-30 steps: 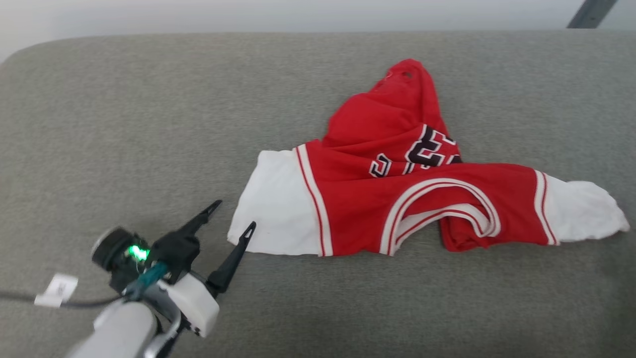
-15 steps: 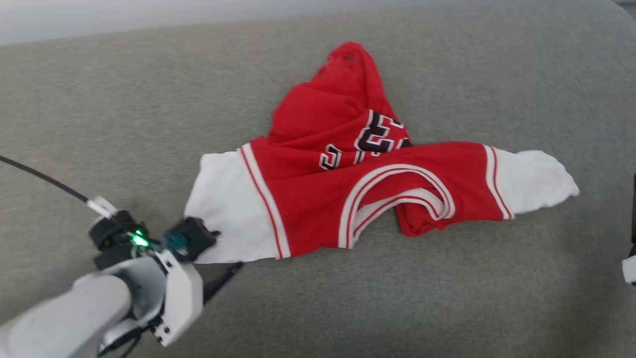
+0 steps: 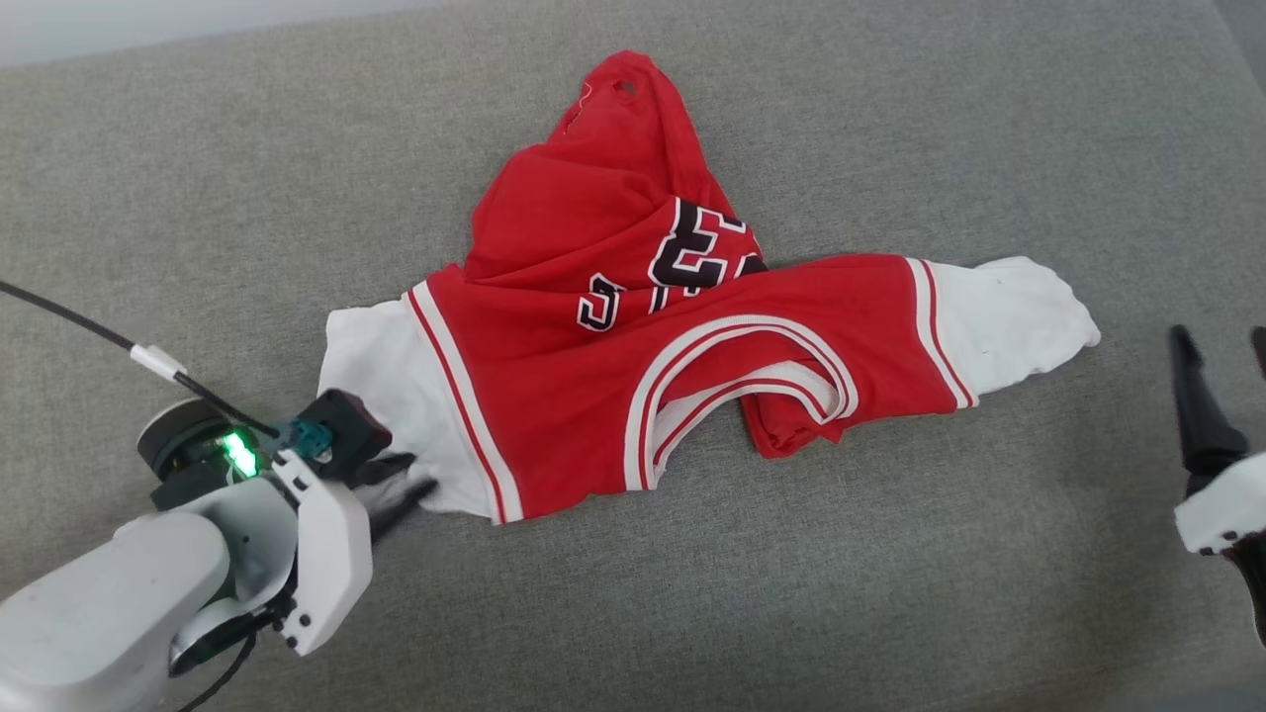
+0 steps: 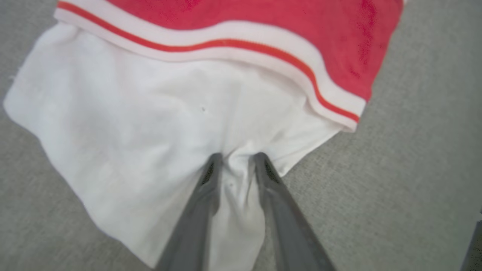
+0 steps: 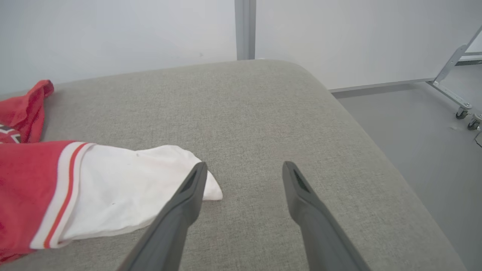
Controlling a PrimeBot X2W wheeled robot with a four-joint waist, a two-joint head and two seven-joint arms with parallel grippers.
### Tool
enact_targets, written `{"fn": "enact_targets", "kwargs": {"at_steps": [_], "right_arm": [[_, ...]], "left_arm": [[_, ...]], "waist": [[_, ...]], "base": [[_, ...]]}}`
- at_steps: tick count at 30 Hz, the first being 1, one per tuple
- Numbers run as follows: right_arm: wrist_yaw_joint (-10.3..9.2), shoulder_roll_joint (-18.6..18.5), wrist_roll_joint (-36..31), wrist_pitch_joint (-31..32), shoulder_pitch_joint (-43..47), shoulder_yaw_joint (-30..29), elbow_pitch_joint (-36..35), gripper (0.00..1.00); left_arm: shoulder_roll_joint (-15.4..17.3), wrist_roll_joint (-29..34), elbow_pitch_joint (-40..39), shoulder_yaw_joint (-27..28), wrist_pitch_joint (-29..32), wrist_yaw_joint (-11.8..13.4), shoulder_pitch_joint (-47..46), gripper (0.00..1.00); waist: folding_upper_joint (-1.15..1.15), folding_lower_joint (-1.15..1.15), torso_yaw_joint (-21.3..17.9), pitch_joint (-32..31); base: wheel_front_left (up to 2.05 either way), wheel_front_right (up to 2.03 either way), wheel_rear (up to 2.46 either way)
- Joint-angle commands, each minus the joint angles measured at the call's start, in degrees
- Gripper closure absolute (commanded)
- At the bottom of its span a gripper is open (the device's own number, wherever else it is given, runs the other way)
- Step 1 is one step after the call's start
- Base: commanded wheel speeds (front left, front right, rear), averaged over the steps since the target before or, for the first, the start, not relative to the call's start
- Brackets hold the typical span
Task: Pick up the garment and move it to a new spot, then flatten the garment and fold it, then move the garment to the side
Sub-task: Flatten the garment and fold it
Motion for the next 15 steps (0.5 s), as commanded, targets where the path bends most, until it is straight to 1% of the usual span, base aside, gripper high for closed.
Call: {"fn": "enact_targets", "kwargs": {"at_steps": [1, 4, 7, 11, 15], "right_arm": [[-0.02, -0.8, 0.4, 0.9, -1.0, 1.1, -0.6, 0.00], [-0.02, -3.6, 1.5, 4.6, -1.3, 5.2, -1.8, 0.00], [-0.02, -6.8, 4.0, 9.9, -2.1, 9.2, -3.0, 0.00], [-0.02, -10.8, 7.1, 17.3, -3.6, 12.9, -4.7, 0.00], [-0.02, -13.5, 9.5, 23.6, -4.9, 15.9, -5.9, 0.00]], "left_arm": [[-1.2, -0.3, 1.4, -2.2, 2.0, 0.2, 2.2, 1.00], [-1.5, 0.2, 0.9, -2.3, 2.5, 0.2, 2.3, 1.00], [-2.2, 0.2, 0.4, -2.3, 2.4, 0.2, 1.8, 1.00], [-3.2, 0.8, -0.2, -2.3, 2.3, 0.1, 1.1, 1.00], [-4.3, 1.1, -0.8, -2.4, 2.3, 0.1, 0.8, 1.00]], "waist": [[0.00, 0.00, 0.1, 0.2], [0.00, 0.00, 0.4, 0.5], [0.00, 0.00, 0.9, 0.9], [0.00, 0.00, 1.8, 1.5], [0.00, 0.00, 2.7, 2.3]], "base": [[0.00, 0.00, 0.00], [0.00, 0.00, 0.00], [0.00, 0.00, 0.00], [0.00, 0.00, 0.00], [0.00, 0.00, 0.00]]}}
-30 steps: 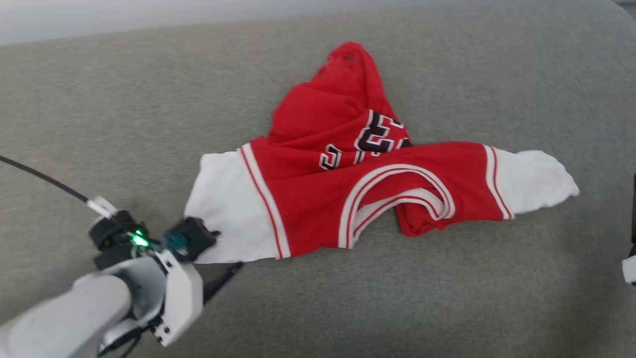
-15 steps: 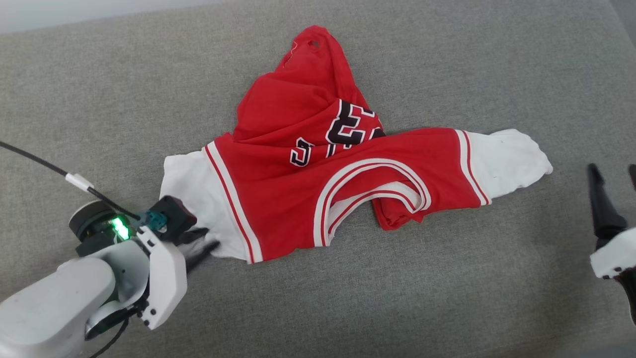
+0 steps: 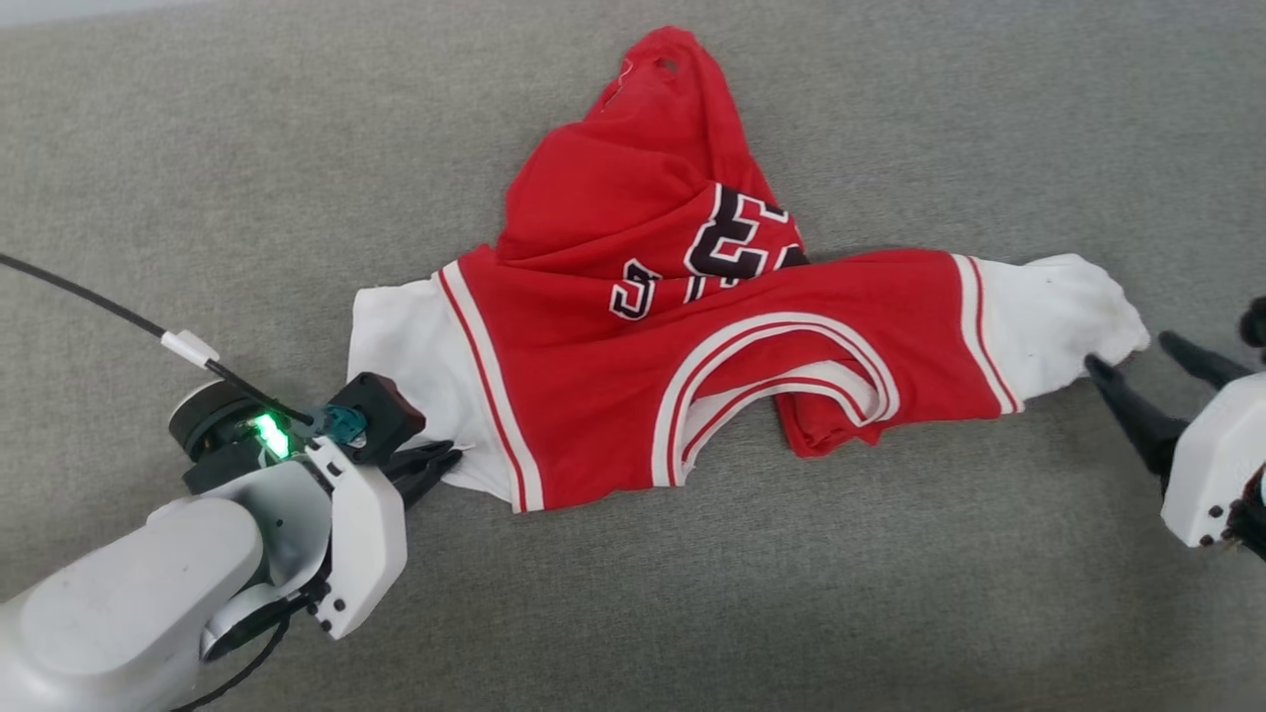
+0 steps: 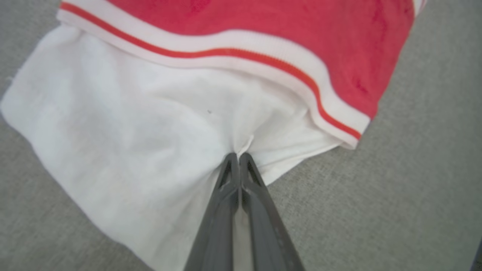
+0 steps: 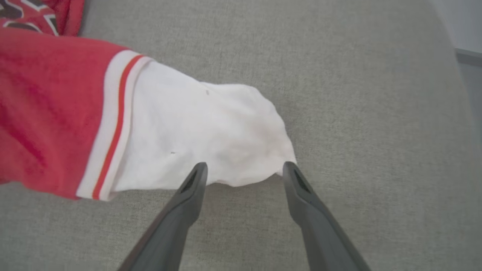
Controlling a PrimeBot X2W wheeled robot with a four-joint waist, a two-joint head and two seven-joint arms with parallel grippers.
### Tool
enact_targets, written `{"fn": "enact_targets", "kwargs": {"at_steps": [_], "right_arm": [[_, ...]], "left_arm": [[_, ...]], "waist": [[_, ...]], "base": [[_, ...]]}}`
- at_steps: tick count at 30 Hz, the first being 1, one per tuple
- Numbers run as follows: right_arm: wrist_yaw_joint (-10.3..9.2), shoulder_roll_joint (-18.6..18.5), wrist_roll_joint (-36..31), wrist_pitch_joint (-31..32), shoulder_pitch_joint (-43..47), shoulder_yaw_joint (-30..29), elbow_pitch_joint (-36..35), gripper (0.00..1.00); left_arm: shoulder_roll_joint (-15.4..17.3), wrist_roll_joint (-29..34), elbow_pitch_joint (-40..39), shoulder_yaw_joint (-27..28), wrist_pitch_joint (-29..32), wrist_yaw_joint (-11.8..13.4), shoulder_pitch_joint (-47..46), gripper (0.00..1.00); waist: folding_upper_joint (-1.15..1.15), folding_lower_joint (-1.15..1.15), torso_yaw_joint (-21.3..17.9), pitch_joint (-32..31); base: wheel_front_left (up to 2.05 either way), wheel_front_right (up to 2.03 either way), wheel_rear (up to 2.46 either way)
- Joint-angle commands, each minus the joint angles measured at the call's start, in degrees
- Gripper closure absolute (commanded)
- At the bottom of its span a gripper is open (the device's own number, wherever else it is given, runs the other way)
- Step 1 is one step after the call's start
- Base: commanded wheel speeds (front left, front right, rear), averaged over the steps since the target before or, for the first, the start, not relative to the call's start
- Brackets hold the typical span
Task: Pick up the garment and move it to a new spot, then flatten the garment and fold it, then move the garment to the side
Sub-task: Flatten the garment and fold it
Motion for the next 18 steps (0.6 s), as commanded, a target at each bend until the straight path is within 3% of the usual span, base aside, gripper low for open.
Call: {"fn": "enact_targets", "kwargs": {"at_steps": [1, 6, 18], "right_arm": [[-0.02, -0.9, 1.2, 3.2, -0.9, 1.8, -0.1, 0.00], [-0.02, -2.4, 2.3, 8.4, -3.1, 6.6, 2.7, 0.00], [-0.03, -0.4, 1.3, 3.9, -8.6, 12.7, 13.1, 0.00]], "left_arm": [[-2.3, 0.4, 0.8, -2.5, 1.4, 0.0, 1.9, 1.00], [-3.4, 0.1, 1.1, -2.6, 0.9, 0.0, 1.4, 1.00], [-4.4, -1.0, 2.2, -2.6, -0.6, 0.0, 0.9, 1.00]], "waist": [[0.00, 0.00, 0.7, 0.7], [0.00, 0.00, 1.7, 1.7], [0.00, 0.00, 3.1, 2.5]], "base": [[0.00, 0.00, 0.00], [0.00, 0.00, 0.00], [0.00, 0.00, 0.00]]}}
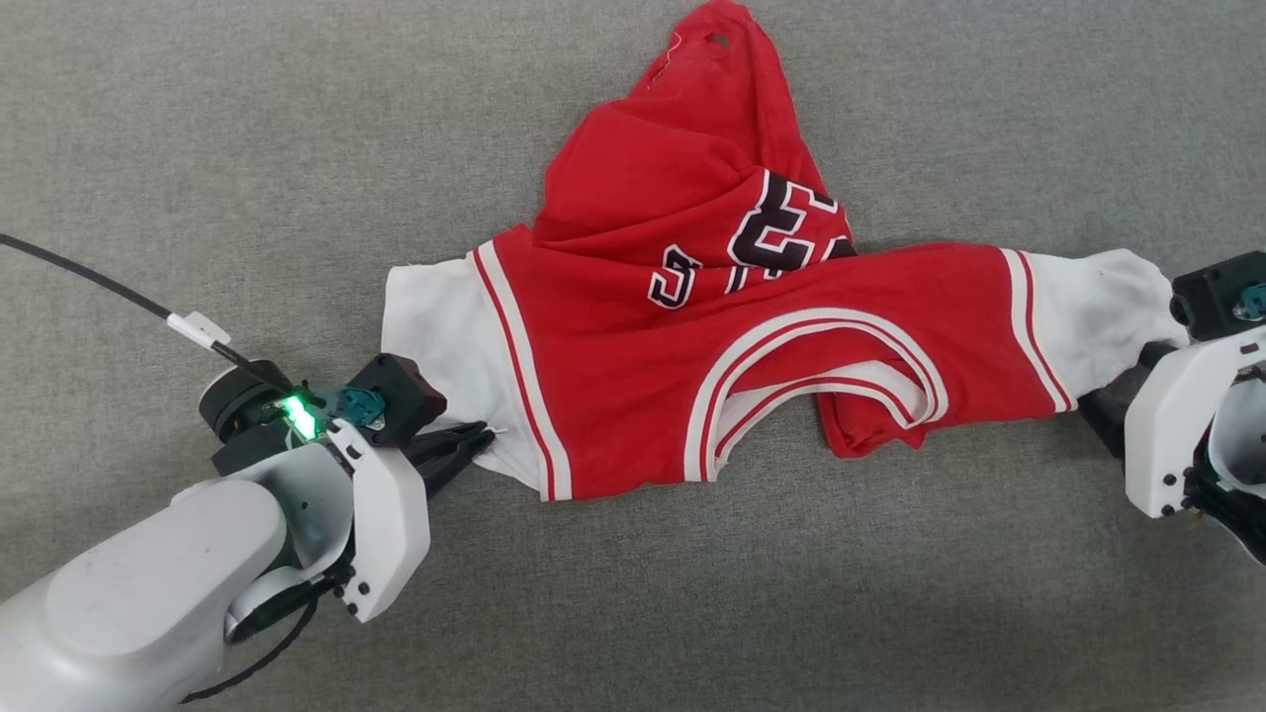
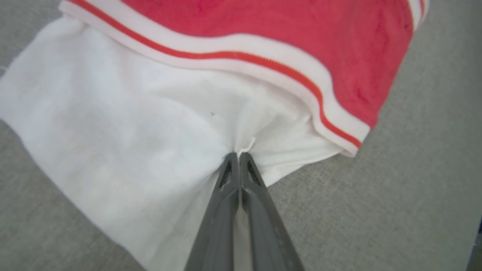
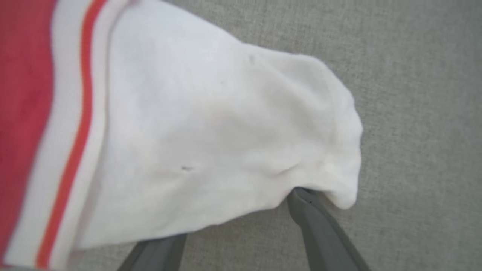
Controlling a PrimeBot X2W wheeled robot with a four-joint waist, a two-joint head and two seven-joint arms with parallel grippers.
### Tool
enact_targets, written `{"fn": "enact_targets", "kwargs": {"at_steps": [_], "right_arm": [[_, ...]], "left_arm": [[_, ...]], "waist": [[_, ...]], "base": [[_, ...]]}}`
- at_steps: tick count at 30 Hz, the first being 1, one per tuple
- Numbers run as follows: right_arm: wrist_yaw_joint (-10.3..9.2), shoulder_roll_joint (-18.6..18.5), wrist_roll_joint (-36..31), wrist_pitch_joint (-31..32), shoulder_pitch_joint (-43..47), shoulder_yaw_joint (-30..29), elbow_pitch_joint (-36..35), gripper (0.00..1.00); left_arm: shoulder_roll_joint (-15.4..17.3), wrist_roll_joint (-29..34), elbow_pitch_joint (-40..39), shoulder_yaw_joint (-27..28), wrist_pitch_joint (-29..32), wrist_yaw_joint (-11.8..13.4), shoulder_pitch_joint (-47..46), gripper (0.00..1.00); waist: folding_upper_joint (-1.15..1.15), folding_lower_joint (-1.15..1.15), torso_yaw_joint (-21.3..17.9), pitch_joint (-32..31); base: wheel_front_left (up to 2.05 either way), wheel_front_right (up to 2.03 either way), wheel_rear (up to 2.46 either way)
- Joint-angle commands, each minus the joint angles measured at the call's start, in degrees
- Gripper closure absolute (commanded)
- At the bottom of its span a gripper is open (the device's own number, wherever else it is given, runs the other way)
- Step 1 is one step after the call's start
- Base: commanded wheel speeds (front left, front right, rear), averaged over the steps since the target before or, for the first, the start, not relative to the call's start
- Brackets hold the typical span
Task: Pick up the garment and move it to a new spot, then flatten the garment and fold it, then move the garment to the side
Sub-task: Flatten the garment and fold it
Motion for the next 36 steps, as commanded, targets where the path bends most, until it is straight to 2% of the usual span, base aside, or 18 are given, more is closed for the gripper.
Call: {"fn": "enact_targets", "kwargs": {"at_steps": [1, 10, 12, 13, 15, 16, 20, 25, 30, 33, 36], "right_arm": [[-0.05, 0.9, -0.9, -0.1, 0.5, 1.8, 2.0, 0.00], [-0.17, -0.1, -3.7, -2.8, -2.2, 4.9, 4.3, 0.00], [-0.16, 0.5, -3.9, -3.1, -3.1, 5.7, 5.1, 0.16], [-0.16, 0.8, -3.8, -3.5, -3.5, 5.9, 5.8, 0.50], [-0.16, 1.0, -4.0, -4.2, -4.2, 6.3, 7.2, 0.87], [-0.16, 1.0, -4.3, -4.9, -4.6, 6.3, 7.9, 1.00], [-0.16, 0.5, -4.2, -6.8, -4.9, 6.3, 9.3, 1.00], [-0.16, -0.4, -3.6, -9.1, -3.7, 5.3, 8.2, 1.00], [-0.04, -0.8, -1.8, -11.0, -1.3, 2.6, 4.2, 1.00], [-0.03, -1.5, 0.0, -12.5, 3.0, -1.7, -0.5, 1.00], [-0.03, -1.9, 1.0, -13.0, 5.1, -4.2, -3.2, 1.00]], "left_arm": [[-2.1, 0.1, 1.6, -2.7, 1.2, 0.1, 2.7, 1.00], [-2.4, -0.4, 1.1, -2.6, 0.7, 0.0, 3.6, 1.00], [-2.7, -0.4, 1.1, -2.6, 0.6, 0.0, 3.7, 1.00], [-2.8, -0.4, 1.1, -2.6, 0.6, 0.0, 3.7, 1.00], [-3.2, -0.2, 1.0, -2.6, 0.6, 0.0, 3.8, 1.00], [-3.3, -0.2, 1.0, -2.6, 0.5, -0.1, 3.9, 1.00], [-3.3, -1.2, 1.7, -2.6, -1.0, -0.1, 4.0, 1.00], [-2.9, -4.2, 2.3, -2.2, -5.8, -0.1, 3.9, 1.00], [-2.2, -8.0, 1.6, -1.2, -11.9, 0.0, 4.1, 1.00], [-1.1, -11.8, -0.1, 1.1, -17.4, 0.1, 5.4, 1.00], [-0.3, -13.5, -1.1, 2.5, -19.4, 0.1, 6.2, 1.00]], "waist": [[0.00, 0.00, 0.1, -0.1], [0.00, 0.00, 0.1, -0.7], [0.00, 0.00, 0.1, -0.6], [0.00, 0.00, 0.2, -0.6], [0.00, 0.00, 0.5, -0.6], [0.00, 0.00, 0.7, -0.6], [0.00, 0.00, 1.3, -1.0], [0.00, 0.00, 1.6, -2.5], [0.00, 0.00, 1.9, -4.3], [0.00, 0.00, 2.5, -5.4], [0.00, 0.00, 2.9, -5.9]], "base": [[0.00, 0.00, 0.00], [0.00, 0.00, 0.00], [0.00, 0.00, 0.00], [0.00, 0.00, 0.00], [0.00, 0.00, 0.00], [0.00, 0.00, 0.00], [0.00, 0.00, 0.00], [0.00, 0.00, 0.00], [0.00, 0.00, 0.00], [0.00, 0.00, 0.00], [0.00, 0.00, 0.00]]}}
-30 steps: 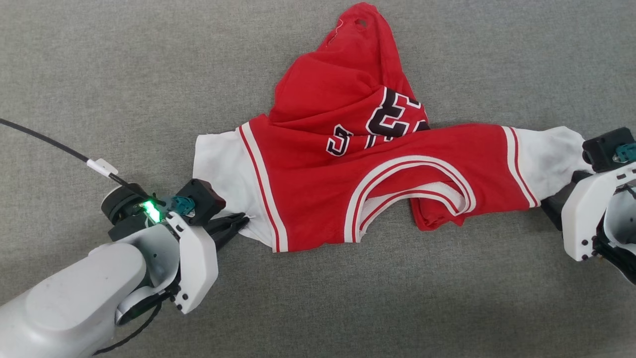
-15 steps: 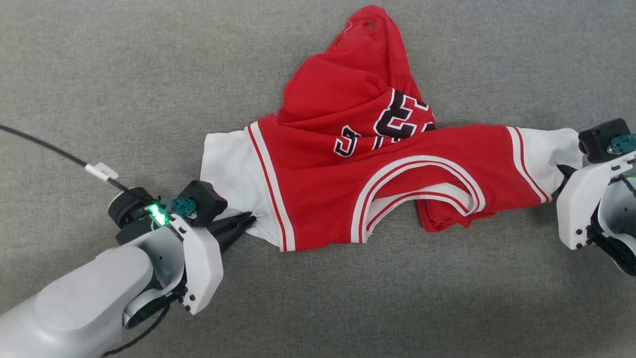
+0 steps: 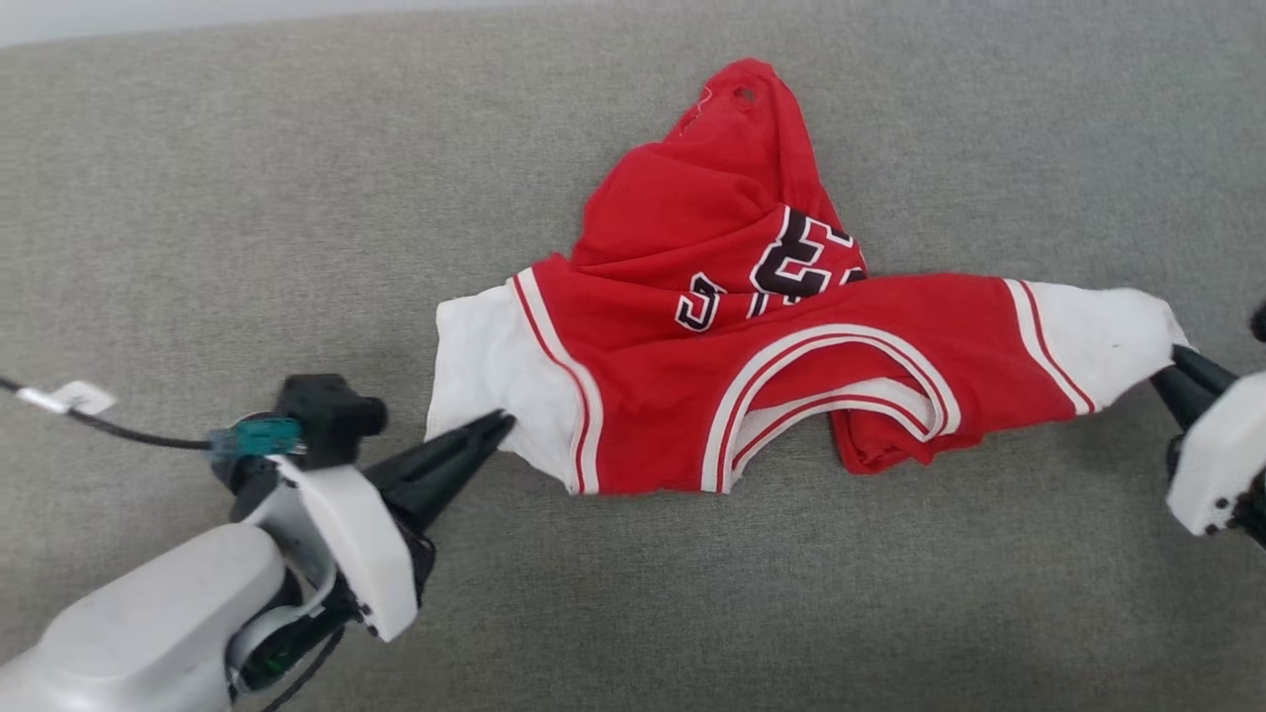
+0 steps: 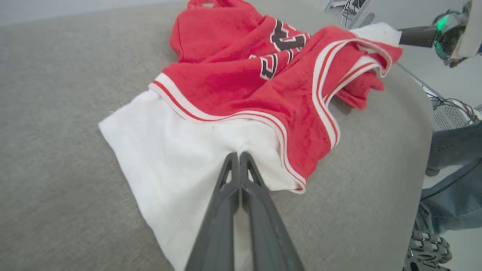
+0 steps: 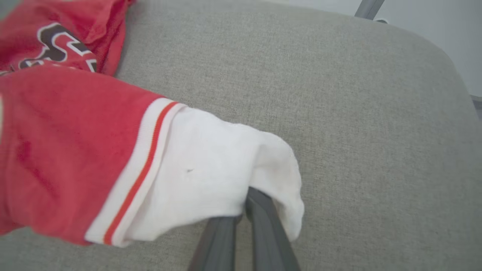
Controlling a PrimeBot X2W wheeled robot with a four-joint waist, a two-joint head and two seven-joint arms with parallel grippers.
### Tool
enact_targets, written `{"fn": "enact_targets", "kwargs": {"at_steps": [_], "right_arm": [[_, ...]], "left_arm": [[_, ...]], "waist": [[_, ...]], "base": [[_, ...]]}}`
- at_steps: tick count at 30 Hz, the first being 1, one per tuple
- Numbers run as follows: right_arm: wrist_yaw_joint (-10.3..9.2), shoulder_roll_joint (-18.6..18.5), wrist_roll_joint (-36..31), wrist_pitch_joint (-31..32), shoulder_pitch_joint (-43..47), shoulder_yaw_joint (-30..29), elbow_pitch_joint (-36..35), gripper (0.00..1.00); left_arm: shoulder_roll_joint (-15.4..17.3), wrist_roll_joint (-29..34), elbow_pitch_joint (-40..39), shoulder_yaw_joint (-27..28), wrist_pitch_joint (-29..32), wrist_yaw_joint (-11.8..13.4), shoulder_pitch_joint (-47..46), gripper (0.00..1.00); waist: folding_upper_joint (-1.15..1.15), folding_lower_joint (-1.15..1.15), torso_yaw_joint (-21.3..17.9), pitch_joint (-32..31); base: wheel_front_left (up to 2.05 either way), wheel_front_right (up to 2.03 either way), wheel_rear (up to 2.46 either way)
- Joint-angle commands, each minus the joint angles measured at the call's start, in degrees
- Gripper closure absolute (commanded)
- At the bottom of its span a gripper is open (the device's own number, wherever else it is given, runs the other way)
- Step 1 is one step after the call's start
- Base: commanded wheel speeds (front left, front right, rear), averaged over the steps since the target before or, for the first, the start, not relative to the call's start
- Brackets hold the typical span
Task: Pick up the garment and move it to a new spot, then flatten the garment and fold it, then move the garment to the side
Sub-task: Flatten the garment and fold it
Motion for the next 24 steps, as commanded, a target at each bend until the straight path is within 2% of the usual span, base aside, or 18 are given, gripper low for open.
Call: {"fn": "enact_targets", "kwargs": {"at_steps": [1, 9, 14, 19, 24], "right_arm": [[-0.02, -0.1, 0.4, -0.4, 0.6, -0.8, -1.0, 1.00], [-0.02, 0.7, 2.4, 2.0, 4.9, -9.7, -10.3, 1.00], [-0.02, 2.5, 3.7, 5.4, 4.0, -10.1, -13.5, 1.00], [-0.02, 2.4, 3.1, 7.5, -4.6, -6.9, -11.1, 1.00], [-0.02, 4.1, 4.3, 8.0, -18.8, -3.0, -5.2, 1.00]], "left_arm": [[0.3, -1.3, -0.5, 0.8, -0.7, 0.1, 0.9, 1.00], [2.6, -7.7, -7.2, 8.8, -3.1, 0.1, 2.3, 1.00], [2.1, -7.4, -7.8, 10.7, -3.1, 0.1, 0.9, 1.00], [-0.6, -9.6, -3.2, 12.9, -3.1, 0.1, -4.8, 1.00], [-4.2, -13.4, 6.0, 15.8, -1.4, 0.1, -14.1, 1.00]], "waist": [[0.00, 0.00, 0.3, -0.4], [0.00, 0.00, 1.9, -0.7], [0.00, 0.00, 2.4, 0.2], [0.00, 0.00, 2.3, 2.3], [0.00, 0.00, 2.1, 4.0]], "base": [[0.00, 0.00, 0.00], [0.00, 0.00, 0.00], [0.00, 0.00, 0.00], [0.00, 0.00, 0.00], [0.00, 0.00, 0.00]]}}
